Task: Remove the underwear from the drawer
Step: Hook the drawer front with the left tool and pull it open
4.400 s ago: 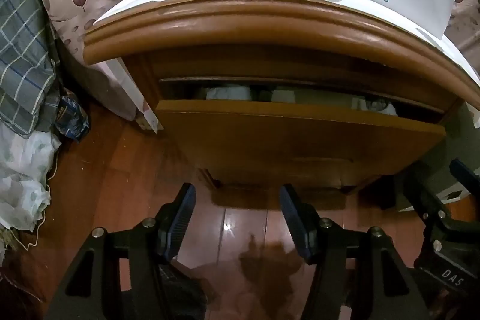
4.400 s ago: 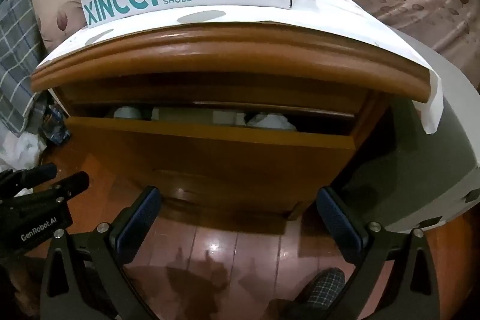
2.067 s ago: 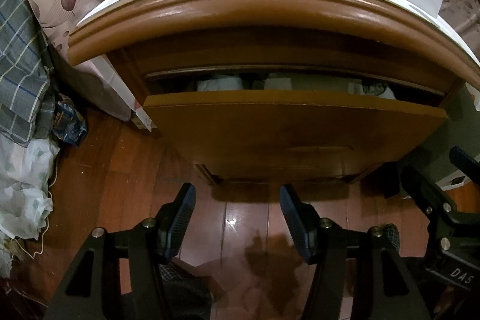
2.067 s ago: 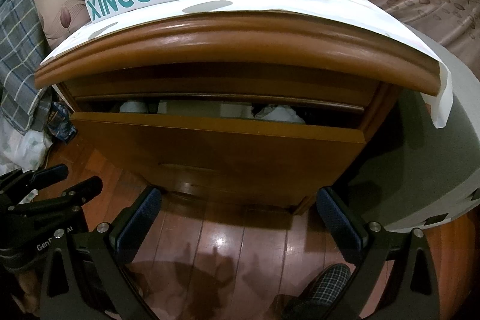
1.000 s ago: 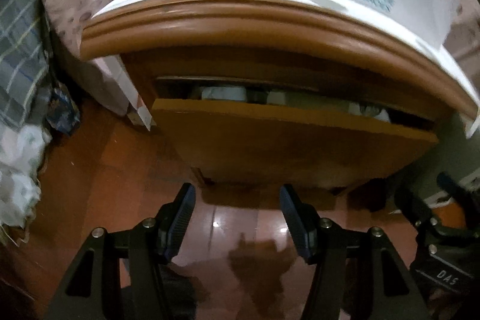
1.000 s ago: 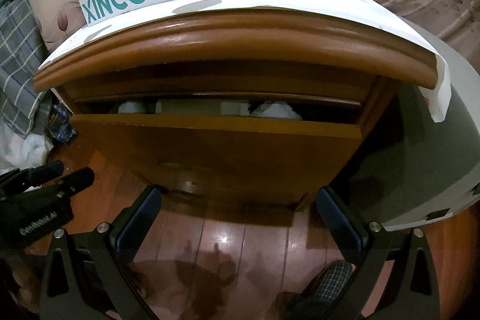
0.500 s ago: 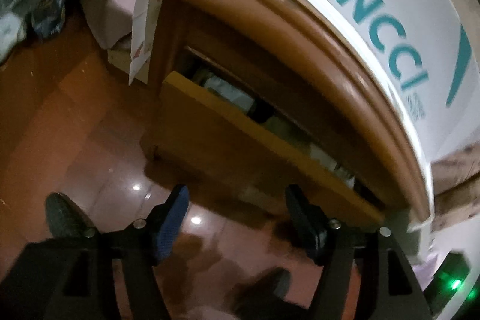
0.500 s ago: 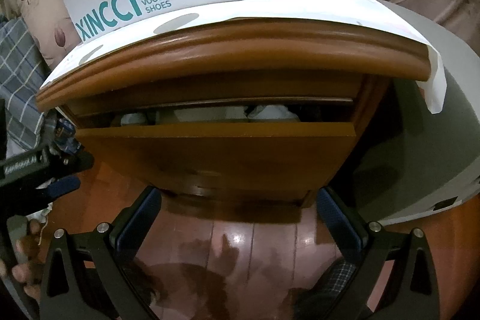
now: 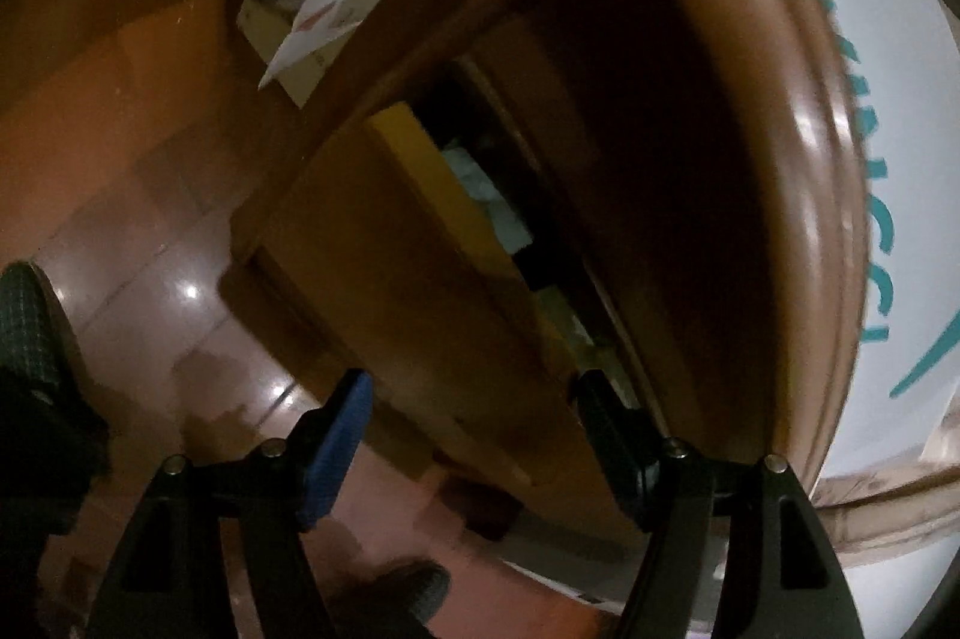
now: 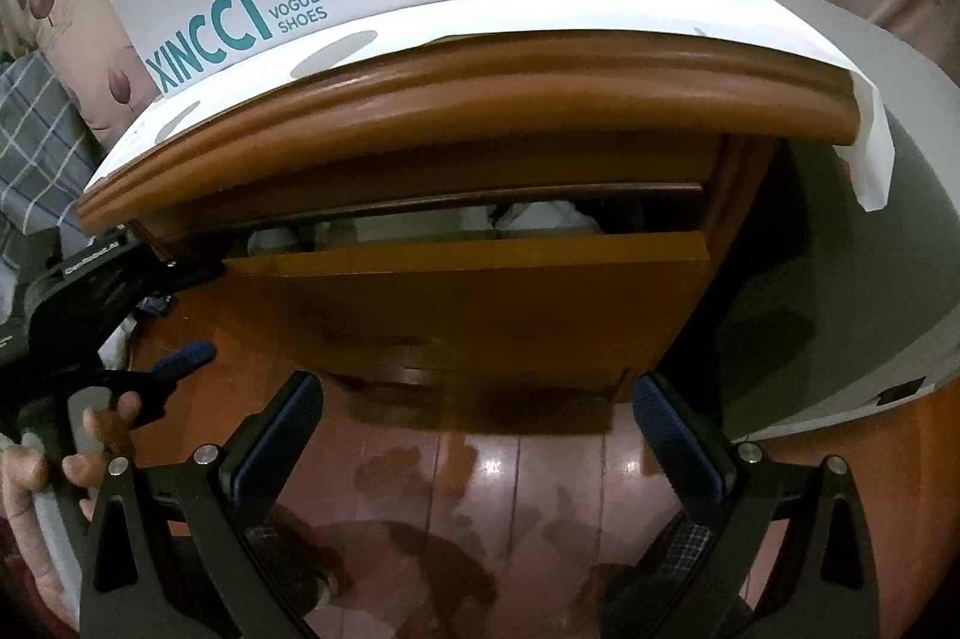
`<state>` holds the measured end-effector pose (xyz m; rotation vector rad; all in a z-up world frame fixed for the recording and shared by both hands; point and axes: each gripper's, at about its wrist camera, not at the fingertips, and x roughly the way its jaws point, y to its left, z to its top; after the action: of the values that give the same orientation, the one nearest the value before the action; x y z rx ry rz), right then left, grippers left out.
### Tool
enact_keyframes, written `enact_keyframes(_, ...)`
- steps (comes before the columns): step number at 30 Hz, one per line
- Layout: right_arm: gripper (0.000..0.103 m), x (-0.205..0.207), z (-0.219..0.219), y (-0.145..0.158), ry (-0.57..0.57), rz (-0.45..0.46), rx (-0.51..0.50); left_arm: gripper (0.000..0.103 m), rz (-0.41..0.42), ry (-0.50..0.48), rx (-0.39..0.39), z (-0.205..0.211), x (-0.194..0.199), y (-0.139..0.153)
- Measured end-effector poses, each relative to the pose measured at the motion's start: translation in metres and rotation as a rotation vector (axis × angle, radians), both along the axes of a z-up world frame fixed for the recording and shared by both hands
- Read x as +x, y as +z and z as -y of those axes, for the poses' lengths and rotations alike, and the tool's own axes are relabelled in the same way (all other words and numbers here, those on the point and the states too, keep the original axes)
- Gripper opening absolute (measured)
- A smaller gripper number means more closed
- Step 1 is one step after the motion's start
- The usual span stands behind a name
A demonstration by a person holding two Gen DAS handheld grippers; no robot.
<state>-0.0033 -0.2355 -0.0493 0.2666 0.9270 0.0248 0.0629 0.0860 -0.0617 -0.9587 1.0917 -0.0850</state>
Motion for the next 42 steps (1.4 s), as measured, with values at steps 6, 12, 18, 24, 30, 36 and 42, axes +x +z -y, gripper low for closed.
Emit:
enact_keyframes(6, 0.103, 0.0, 0.0, -0.001, 0.011, -0.013, 0.008, 0.085, -0.005, 0.044, -0.073, -0.007, 0.004, -0.012)
enact_keyframes(12, 0.103, 0.0, 0.002, -0.001, 0.003, -0.013, 0.007, 0.103, 0.006, 0.051, -0.068, -0.009, -0.003, -0.017)
enact_keyframes(18, 0.102, 0.0, 0.005, 0.004, -0.033, 0.004, -0.058, 0.103, 0.032, 0.066, -0.083, -0.008, -0.007, -0.013)
enact_keyframes(24, 0.103, 0.002, 0.006, 0.004, -0.038, 0.0, -0.077, 0.103, 0.02, 0.104, -0.153, -0.011, -0.008, -0.024)
enact_keyframes(30, 0.103, 0.0, 0.012, 0.007, -0.065, 0.014, -0.097, 0.103, -0.052, 0.159, -0.195, -0.015, 0.0, -0.032)
enact_keyframes(36, 0.102, 0.001, 0.022, 0.009, -0.094, 0.017, -0.07, 0.103, -0.069, 0.196, -0.205, -0.015, 0.002, -0.032)
enact_keyframes(42, 0.102, 0.001, 0.023, 0.011, -0.101, 0.022, -0.076, 0.103, -0.062, 0.155, -0.105, -0.012, 0.004, -0.022)
